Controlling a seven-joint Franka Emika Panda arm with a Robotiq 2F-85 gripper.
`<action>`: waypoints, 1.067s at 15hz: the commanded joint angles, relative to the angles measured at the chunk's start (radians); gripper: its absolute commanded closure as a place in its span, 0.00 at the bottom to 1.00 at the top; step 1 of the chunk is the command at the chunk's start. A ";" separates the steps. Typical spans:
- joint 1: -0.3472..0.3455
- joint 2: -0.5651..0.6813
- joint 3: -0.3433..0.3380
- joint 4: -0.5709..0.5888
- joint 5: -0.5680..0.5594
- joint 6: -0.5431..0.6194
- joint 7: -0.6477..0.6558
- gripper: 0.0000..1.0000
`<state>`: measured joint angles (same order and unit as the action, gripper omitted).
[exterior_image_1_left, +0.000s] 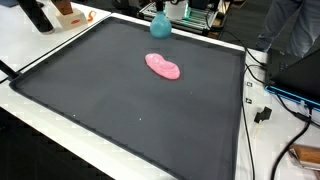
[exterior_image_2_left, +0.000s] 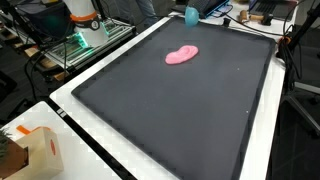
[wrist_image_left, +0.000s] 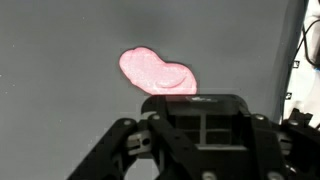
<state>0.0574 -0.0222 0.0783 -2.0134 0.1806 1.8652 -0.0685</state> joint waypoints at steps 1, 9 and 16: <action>0.004 0.000 -0.004 0.002 0.000 -0.002 0.000 0.40; 0.004 0.007 -0.005 0.001 -0.012 -0.002 -0.069 0.65; -0.033 0.015 -0.049 -0.094 0.015 0.075 -0.571 0.65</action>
<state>0.0433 0.0051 0.0474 -2.0504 0.1544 1.8891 -0.4458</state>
